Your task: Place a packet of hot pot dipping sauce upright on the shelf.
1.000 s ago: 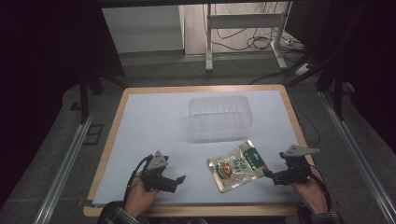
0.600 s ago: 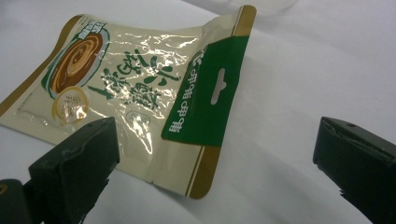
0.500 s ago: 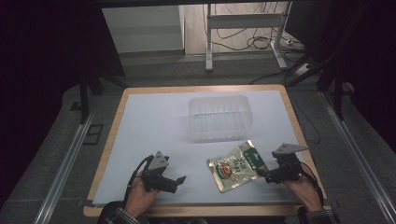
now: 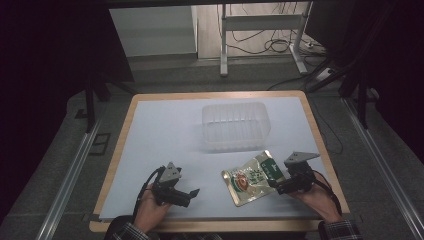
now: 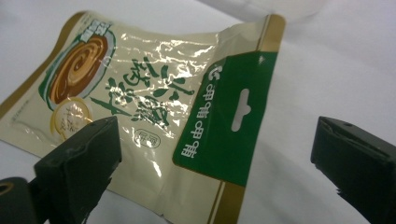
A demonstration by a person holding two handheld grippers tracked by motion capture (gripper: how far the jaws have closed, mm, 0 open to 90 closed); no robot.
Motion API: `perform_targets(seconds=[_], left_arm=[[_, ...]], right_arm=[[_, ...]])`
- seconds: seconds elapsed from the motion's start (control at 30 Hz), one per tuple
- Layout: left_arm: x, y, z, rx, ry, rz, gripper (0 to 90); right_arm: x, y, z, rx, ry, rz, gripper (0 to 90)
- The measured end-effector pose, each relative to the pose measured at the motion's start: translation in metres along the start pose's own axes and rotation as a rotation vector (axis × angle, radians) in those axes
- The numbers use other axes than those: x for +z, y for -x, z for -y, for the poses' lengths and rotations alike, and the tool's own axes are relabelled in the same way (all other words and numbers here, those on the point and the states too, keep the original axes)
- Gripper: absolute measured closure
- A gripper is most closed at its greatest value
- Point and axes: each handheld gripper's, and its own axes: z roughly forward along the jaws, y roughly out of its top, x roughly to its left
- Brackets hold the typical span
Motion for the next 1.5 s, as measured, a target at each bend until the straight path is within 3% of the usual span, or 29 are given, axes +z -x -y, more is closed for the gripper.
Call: perform_targets(seconds=[0.23, 0.43, 0.8, 0.97, 1.1, 1.27, 1.37, 1.5], left_arm=[[0.001, 0.001, 0.000, 0.006, -0.004, 0.001, 1.2], [0.001, 0.001, 0.000, 0.007, -0.006, 0.001, 1.2], [0.002, 0.002, 0.000, 0.011, -0.011, 0.000, 1.3], [0.002, 0.003, 0.000, 0.016, -0.014, 0.001, 1.3], [0.003, 0.003, 0.000, 0.017, -0.015, 0.001, 1.3], [0.003, 0.003, 0.000, 0.017, -0.015, -0.002, 1.4], [0.002, 0.003, 0.000, 0.017, -0.015, -0.003, 1.4], [0.002, 0.003, 0.000, 0.018, -0.014, -0.007, 1.5]], right_arm=[[0.005, 0.004, -0.004, 0.028, -0.021, -0.025, 11.7], [0.012, 0.007, -0.008, 0.042, -0.049, -0.036, 32.7], [0.016, 0.001, -0.021, -0.033, -0.047, -0.043, 67.1], [0.022, -0.004, -0.022, -0.054, -0.094, -0.042, 82.6], [0.018, -0.006, -0.025, -0.035, -0.074, -0.047, 88.0], [0.015, -0.004, -0.027, 0.006, -0.070, -0.065, 88.9], [0.010, -0.004, -0.029, 0.004, -0.043, -0.073, 88.9], [0.001, -0.004, -0.033, 0.035, -0.010, -0.092, 89.0]])
